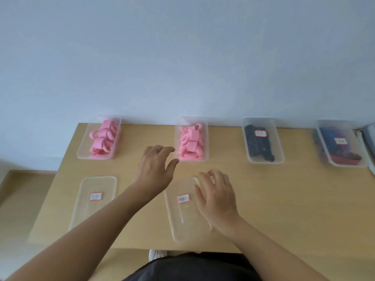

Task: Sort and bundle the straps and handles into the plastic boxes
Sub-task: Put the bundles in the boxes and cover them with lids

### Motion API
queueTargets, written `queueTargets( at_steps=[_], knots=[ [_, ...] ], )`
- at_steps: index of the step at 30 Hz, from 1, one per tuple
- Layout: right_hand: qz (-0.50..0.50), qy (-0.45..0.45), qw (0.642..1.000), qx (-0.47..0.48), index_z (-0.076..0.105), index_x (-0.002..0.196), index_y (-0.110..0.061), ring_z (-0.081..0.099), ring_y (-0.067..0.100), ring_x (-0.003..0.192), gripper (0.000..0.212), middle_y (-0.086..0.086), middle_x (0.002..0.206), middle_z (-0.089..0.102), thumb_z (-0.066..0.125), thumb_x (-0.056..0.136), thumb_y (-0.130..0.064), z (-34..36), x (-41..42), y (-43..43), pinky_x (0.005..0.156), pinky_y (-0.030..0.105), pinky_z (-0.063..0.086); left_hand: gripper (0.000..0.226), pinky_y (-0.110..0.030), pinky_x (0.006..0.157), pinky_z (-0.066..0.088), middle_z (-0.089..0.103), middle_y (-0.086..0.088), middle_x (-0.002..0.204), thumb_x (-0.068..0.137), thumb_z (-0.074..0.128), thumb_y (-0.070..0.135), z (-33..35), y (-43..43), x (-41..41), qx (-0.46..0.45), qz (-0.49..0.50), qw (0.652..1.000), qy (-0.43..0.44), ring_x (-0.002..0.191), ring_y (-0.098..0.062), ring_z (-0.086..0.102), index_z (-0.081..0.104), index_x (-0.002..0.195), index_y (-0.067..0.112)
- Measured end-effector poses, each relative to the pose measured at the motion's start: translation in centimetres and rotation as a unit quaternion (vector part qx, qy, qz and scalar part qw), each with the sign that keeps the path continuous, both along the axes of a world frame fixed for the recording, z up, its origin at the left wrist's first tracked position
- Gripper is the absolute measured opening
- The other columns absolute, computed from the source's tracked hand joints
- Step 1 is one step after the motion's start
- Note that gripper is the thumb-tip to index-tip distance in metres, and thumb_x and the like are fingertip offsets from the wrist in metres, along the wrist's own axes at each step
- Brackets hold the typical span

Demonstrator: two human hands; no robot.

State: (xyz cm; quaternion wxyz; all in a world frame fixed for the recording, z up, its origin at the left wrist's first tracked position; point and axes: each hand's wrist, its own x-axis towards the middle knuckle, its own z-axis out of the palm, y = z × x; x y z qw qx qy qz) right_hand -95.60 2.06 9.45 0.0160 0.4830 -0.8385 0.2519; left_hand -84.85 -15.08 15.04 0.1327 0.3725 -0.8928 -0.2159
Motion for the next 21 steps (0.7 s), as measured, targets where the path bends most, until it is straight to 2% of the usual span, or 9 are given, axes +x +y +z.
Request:
queueTargets(
  at_steps=[1, 3, 5, 6, 7, 9, 12, 16, 21],
  knots=[
    [0.015, -0.025, 0.998, 0.058, 0.061, 0.131, -0.016, 0.053, 0.037, 0.116, 0.050, 0.018, 0.131, 0.053, 0.057, 0.093, -0.048, -0.5, 2.2, -0.3, 0.096, 0.048, 0.050, 0.029, -0.044, 0.087, 0.051, 0.073, -0.016, 0.107, 0.091, 0.079, 0.017, -0.4, -0.5, 1.5, 0.016, 0.007, 1.000, -0.004, 0.109, -0.041, 0.061, 0.075, 0.118, 0.007],
    [0.026, -0.069, 0.975, 0.209, 0.030, 0.154, -0.030, 0.019, 0.040, 0.147, 0.079, 0.018, 0.163, 0.016, 0.039, 0.088, -0.073, -1.7, 5.6, -0.9, 0.118, 0.051, 0.028, 0.030, -0.044, 0.093, 0.049, 0.073, -0.016, 0.113, 0.092, 0.078, 0.019, -1.1, -1.3, 4.0, 0.044, 0.013, 0.999, -0.005, 0.114, -0.039, 0.060, 0.074, 0.120, 0.008],
    [0.029, -0.081, 0.953, 0.289, 0.006, 0.158, -0.037, -0.011, 0.036, 0.153, 0.091, 0.012, 0.166, -0.019, 0.032, 0.084, -0.082, -2.7, 7.7, -1.4, 0.124, 0.053, 0.007, 0.031, -0.043, 0.097, 0.046, 0.072, -0.016, 0.116, 0.093, 0.077, 0.020, -1.6, -1.9, 5.9, 0.061, 0.010, 0.998, -0.001, 0.117, -0.038, 0.059, 0.074, 0.121, 0.008],
    [0.027, -0.070, 0.951, 0.300, 0.006, 0.158, -0.036, -0.012, 0.037, 0.153, 0.091, 0.012, 0.166, -0.021, 0.033, 0.084, -0.081, -2.8, 8.4, -1.5, 0.123, 0.054, 0.006, 0.031, -0.042, 0.098, 0.045, 0.072, -0.015, 0.118, 0.093, 0.076, 0.020, -1.7, -2.1, 6.7, 0.069, 0.010, 0.998, 0.000, 0.118, -0.037, 0.059, 0.073, 0.122, 0.009],
    [0.026, -0.058, 0.951, 0.303, 0.013, 0.158, -0.034, -0.006, 0.039, 0.154, 0.088, 0.013, 0.168, -0.014, 0.036, 0.086, -0.078, -2.6, 9.0, -1.6, 0.123, 0.054, 0.009, 0.031, -0.041, 0.098, 0.044, 0.071, -0.014, 0.119, 0.094, 0.075, 0.021, -1.8, -2.3, 7.4, 0.076, 0.013, 0.997, 0.002, 0.119, -0.036, 0.058, 0.073, 0.123, 0.010],
    [0.013, -0.040, 0.958, 0.285, 0.037, 0.153, -0.029, 0.022, 0.040, 0.150, 0.077, 0.015, 0.167, 0.015, 0.046, 0.087, -0.068, -1.9, 10.0, -1.8, 0.117, 0.054, 0.026, 0.031, -0.038, 0.098, 0.042, 0.070, -0.011, 0.120, 0.095, 0.074, 0.023, -1.7, -2.7, 8.3, 0.092, 0.015, 0.996, 0.004, 0.120, -0.033, 0.057, 0.073, 0.124, 0.013],
    [-0.026, -0.025, 0.975, 0.219, 0.061, 0.135, -0.026, 0.050, 0.037, 0.130, 0.067, 0.013, 0.152, 0.046, 0.057, 0.079, -0.062, -1.1, 10.7, -2.3, 0.098, 0.051, 0.045, 0.031, -0.034, 0.097, 0.040, 0.069, -0.006, 0.121, 0.096, 0.073, 0.026, -1.6, -3.3, 8.6, 0.128, 0.016, 0.992, 0.006, 0.121, -0.029, 0.056, 0.072, 0.125, 0.017],
    [-0.085, 0.013, 0.988, 0.125, 0.060, 0.129, -0.029, 0.047, 0.030, 0.124, 0.065, 0.004, 0.146, 0.051, 0.056, 0.076, -0.067, 0.6, 8.8, -4.6, 0.094, 0.049, 0.043, 0.029, -0.035, 0.096, 0.046, 0.070, -0.001, 0.115, 0.097, 0.071, 0.030, -0.6, -4.5, 7.3, 0.170, 0.014, 0.985, 0.006, 0.113, -0.024, 0.061, 0.072, 0.123, 0.019],
    [-0.132, 0.024, 0.979, 0.152, 0.052, 0.135, -0.033, 0.036, 0.031, 0.130, 0.072, 0.000, 0.152, 0.038, 0.040, 0.080, -0.077, 3.7, 2.5, -10.2, 0.098, 0.048, 0.038, 0.024, -0.036, 0.095, 0.052, 0.073, 0.006, 0.107, 0.098, 0.069, 0.033, 1.6, -6.0, 3.9, 0.233, 0.037, 0.971, 0.042, 0.103, -0.014, 0.065, 0.073, 0.118, 0.021]
  ],
)
